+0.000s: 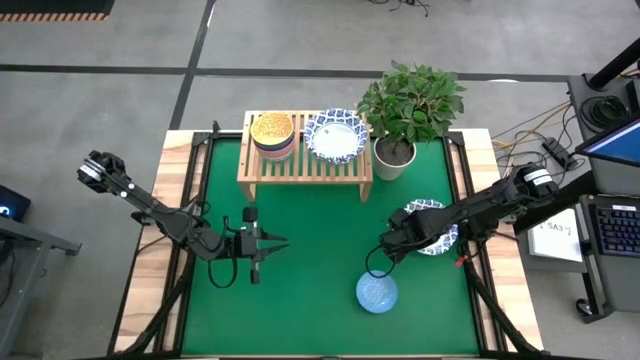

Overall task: Place and stack plates onto a shelf
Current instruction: Stack the white and blue plate on top of the white and blue plate on the shelf

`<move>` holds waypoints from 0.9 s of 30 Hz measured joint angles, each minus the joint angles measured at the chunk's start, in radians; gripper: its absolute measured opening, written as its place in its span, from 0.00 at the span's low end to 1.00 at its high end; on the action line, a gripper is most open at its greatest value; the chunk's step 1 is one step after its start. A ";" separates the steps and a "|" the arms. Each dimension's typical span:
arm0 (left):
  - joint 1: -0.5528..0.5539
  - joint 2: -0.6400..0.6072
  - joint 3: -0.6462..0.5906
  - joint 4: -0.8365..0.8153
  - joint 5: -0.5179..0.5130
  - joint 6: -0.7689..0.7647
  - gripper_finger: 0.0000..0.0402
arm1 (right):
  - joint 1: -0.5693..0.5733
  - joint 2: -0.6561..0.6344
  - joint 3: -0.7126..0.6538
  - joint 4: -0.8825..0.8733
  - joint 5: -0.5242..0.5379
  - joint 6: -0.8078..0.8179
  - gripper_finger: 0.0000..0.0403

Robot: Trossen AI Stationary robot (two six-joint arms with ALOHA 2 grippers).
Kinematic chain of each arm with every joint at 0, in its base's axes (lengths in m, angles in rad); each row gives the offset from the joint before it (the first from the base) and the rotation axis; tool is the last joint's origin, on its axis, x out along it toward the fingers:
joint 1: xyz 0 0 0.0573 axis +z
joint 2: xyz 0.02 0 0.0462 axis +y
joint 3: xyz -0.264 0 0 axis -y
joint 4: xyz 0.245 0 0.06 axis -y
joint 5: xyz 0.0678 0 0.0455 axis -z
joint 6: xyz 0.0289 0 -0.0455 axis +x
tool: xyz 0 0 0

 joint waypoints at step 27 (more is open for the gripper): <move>0.000 0.002 0.015 -0.036 0.000 0.011 0.09 | 0.026 -0.013 0.383 0.033 -0.088 -0.464 0.03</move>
